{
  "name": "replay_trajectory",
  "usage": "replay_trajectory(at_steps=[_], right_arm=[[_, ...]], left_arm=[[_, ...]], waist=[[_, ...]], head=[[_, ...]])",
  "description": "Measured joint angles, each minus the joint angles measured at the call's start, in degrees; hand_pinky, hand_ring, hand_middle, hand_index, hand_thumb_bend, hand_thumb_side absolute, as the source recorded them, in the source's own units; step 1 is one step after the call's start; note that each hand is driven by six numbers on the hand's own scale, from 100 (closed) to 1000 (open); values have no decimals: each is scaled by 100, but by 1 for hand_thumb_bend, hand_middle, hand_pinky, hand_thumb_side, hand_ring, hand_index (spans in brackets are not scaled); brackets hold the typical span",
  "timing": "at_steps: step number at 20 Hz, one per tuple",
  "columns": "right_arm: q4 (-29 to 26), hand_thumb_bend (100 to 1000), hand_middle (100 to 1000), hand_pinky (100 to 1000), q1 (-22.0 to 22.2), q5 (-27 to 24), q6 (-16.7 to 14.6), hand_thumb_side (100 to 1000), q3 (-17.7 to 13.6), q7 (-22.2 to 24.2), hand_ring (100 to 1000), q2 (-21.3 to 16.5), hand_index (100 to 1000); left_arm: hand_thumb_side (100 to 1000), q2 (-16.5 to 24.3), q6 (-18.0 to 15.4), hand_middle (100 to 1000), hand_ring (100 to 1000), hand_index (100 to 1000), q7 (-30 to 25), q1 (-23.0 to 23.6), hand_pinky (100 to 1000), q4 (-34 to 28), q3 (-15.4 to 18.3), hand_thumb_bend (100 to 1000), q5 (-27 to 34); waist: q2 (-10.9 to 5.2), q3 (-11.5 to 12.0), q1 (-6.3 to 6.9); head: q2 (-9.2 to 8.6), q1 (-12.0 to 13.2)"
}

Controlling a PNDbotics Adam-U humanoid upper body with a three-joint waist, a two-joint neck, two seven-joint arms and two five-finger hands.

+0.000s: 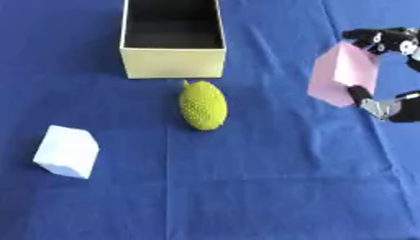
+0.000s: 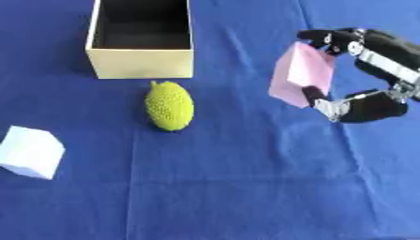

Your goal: Pick up objects on the table and place them in the box.

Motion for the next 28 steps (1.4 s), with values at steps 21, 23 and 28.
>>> replay_trajectory(at_steps=[21, 23, 28], right_arm=[[1984, 100, 239, 795, -3570, 142, 366, 185, 880, 1226, 478, 1633, 785], [2422, 100, 237, 798, -3809, 320, 218, 196, 865, 1130, 478, 1849, 785], [3385, 100, 235, 805, -4224, 690, -158, 248, 749, 817, 477, 2295, 785]], left_arm=[[583, 47, -202, 639, 723, 785, -237, -582, 846, 0, -241, 100, 206], [583, 47, -231, 639, 723, 785, -269, -641, 846, 0, -263, 100, 227], [583, 37, -279, 639, 724, 785, -356, -765, 846, 0, -324, 100, 275]], waist=[[89, 826, -249], [133, 907, -268], [229, 1155, -314]], head=[[-262, -678], [-310, -741], [-368, -900]])
